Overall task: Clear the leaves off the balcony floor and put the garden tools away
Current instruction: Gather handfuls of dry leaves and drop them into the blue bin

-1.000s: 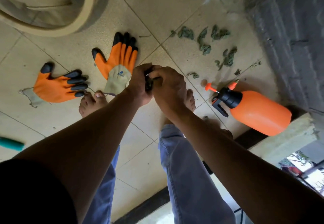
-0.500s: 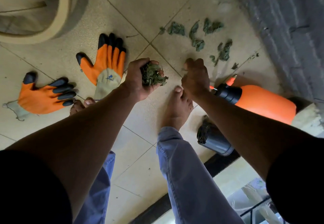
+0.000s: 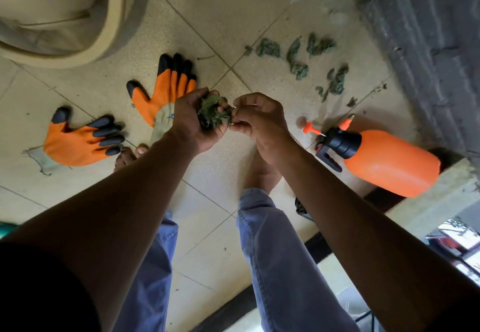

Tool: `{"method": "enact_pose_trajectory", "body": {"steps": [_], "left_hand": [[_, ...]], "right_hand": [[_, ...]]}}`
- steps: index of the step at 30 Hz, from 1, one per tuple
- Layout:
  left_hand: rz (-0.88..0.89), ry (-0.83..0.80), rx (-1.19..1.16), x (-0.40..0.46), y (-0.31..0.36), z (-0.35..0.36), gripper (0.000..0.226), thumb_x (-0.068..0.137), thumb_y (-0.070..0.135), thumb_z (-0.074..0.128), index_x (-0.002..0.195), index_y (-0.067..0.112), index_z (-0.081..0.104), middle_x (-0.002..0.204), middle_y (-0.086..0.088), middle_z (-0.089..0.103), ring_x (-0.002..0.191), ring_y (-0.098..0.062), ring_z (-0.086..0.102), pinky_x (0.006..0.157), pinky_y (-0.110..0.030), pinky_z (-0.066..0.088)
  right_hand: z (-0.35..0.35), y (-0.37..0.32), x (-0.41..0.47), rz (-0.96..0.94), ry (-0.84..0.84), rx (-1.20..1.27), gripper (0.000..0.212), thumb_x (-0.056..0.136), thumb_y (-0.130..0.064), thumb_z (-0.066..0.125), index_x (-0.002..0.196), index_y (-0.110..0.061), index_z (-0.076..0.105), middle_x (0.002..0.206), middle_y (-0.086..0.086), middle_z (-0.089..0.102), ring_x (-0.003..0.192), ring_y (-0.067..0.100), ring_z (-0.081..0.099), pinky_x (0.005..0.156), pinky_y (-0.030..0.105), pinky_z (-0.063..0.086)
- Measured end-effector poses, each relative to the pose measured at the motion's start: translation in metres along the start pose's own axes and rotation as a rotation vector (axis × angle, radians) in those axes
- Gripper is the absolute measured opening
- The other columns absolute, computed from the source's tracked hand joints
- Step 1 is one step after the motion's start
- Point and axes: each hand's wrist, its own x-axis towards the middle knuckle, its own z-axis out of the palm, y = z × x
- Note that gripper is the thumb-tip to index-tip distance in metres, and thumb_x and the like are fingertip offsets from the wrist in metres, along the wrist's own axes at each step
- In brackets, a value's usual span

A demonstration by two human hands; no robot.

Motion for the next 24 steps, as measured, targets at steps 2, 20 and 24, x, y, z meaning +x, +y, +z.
{"method": "enact_pose_trajectory", "body": {"steps": [2,20,24], "left_hand": [[-0.015,-0.009,0.006,0.001,0.004,-0.002,0.045,0.100,0.026,0.051,0.061,0.012,0.068,0.067,-0.004,0.057,0.059,-0.016,0.053,0.059,-0.026,0.043],[0.039,-0.178,0.053,-0.016,-0.005,-0.008,0.062,0.108,0.022,0.042,0.054,0.015,0.073,0.063,0.000,0.067,0.058,-0.012,0.066,0.062,-0.022,0.053],[0.100,-0.092,0.130,-0.014,-0.002,0.000,0.053,0.107,0.023,0.043,0.063,0.007,0.068,0.070,-0.008,0.063,0.063,-0.018,0.065,0.064,-0.029,0.057]], "right_hand": [[0.006,-0.003,-0.004,0.013,-0.054,0.031,0.017,0.088,0.015,0.059,0.097,0.001,0.065,0.079,0.008,0.071,0.072,0.015,0.069,0.073,0.035,0.061],[0.018,0.019,-0.048,-0.548,0.232,-0.842,0.022,0.087,-0.010,0.066,0.105,-0.022,0.070,0.104,-0.007,0.065,0.077,0.003,0.062,0.068,0.012,0.047],[0.008,0.019,-0.037,-0.482,0.200,-0.909,0.036,0.081,-0.034,0.078,0.112,-0.028,0.061,0.112,-0.008,0.054,0.088,0.008,0.062,0.066,0.030,0.053]]}}
